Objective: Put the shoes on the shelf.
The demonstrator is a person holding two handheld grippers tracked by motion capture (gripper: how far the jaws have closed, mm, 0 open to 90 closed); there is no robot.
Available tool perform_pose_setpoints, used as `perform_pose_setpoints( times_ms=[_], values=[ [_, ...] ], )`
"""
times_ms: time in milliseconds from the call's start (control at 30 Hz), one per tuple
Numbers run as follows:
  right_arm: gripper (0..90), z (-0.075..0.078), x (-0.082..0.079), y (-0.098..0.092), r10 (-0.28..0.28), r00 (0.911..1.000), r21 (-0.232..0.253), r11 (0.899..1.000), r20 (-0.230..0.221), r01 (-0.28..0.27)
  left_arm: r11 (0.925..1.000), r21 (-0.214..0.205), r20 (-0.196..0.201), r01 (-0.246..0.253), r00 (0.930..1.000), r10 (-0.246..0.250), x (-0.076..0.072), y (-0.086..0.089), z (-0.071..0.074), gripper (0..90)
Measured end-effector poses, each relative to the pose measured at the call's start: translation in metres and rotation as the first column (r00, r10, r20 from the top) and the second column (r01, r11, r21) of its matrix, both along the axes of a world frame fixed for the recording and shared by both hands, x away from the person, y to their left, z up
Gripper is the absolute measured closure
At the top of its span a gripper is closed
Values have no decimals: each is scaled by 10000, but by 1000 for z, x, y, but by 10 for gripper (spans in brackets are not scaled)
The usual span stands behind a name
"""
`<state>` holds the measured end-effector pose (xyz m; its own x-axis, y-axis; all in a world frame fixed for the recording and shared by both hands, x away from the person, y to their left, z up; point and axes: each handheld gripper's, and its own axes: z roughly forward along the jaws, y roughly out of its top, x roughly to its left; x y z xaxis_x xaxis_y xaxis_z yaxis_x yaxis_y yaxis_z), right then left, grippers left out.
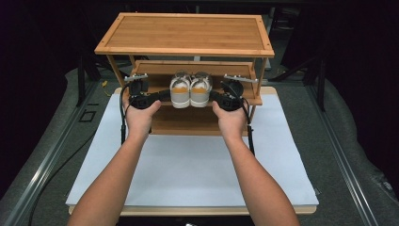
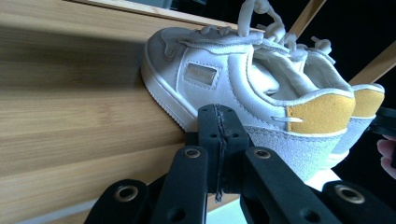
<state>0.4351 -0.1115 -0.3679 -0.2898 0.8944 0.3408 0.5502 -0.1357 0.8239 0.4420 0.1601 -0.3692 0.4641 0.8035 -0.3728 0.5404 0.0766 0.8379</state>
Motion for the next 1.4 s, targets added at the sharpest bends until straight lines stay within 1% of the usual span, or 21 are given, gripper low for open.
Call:
perform_pose_setpoints(
  times_ms=[33,200,233,367,500,633,667,700,733,767,867,900,933,967,1033,1133,1200,1233,1333,1367,1400],
  values=[
    [900,1,1,-1,-11,10000,-102,9999,-93,10,10000,9,5,4,10000,-4,1,0,0,896],
    [900,1,7,-2,-15,9997,-27,10000,-262,14,10000,1,-15,-97,10000,97,6,-3,0,896],
    [900,0,8,-1,-174,9997,30,9998,-165,174,9999,30,-4,-99,10000,99,7,-3,0,897],
    [900,0,11,-2,-171,9995,70,9998,-267,173,9999,-13,-23,-112,9999,112,11,-3,-1,896],
    [900,-1,14,-2,-269,9995,112,9996,-168,271,9999,74,30,-128,9999,127,14,-2,-1,895],
    [900,0,11,-3,-103,9998,-10,9999,-191,103,10000,-45,98,43,9999,-42,8,0,-1,886],
    [900,0,8,-2,0,9999,-137,9999,138,2,9998,-124,206,132,9997,-129,2,1,-1,885],
    [900,2,4,-3,101,9999,-353,9993,27,-100,9998,-124,248,163,9996,-160,-1,1,0,886],
    [900,2,4,-3,101,9999,-353,9993,27,-100,9998,-124,248,163,9996,-160,-1,1,0,887],
    [900,1,3,-3,108,9996,-261,9996,249,-102,9998,-41,346,177,9992,-175,-6,1,1,887],
    [900,7,-7,-2,305,9990,-474,9985,326,-290,9995,67,467,293,9985,-296,-16,-1,4,890],
    [900,7,-7,-2,305,9990,-474,9985,326,-290,9995,67,467,293,9985,-296,-16,-1,4,890],
    [900,7,-9,0,300,9982,-427,9987,528,-278,9994,105,458,323,9984,-327,-18,-2,4,890],
    [900,7,-9,0,301,9984,-428,9987,484,-280,9992,171,447,369,9983,-377,-18,-4,4,890],
    [900,7,-9,4,269,9990,-271,9993,346,-259,9993,203,437,299,9986,-308,-16,-10,3,891],
    [900,7,-9,7,156,9993,-400,9991,327,-142,9994,320,458,156,9988,-171,-15,-11,3,893],
    [900,7,-7,8,84,9992,-270,9996,402,-73,9998,170,364,133,9992,-139,-11,-9,3,893],
    [900,7,-7,7,168,9996,-326,9993,235,-160,9998,172,346,111,9993,-117,-9,-9,2,893],
    [900,5,-2,8,25,9991,-183,9998,417,-17,9999,125,292,110,9995,-114,-5,-10,2,893],
    [900,7,-2,7,132,9998,-325,9994,151,-127,9999,109,278,79,9996,-82,-3,-10,2,894],
    [900,5,0,8,28,9995,-209,9998,329,-21,9999,128,291,76,9995,-80,-2,-11,2,894]
  ],
)
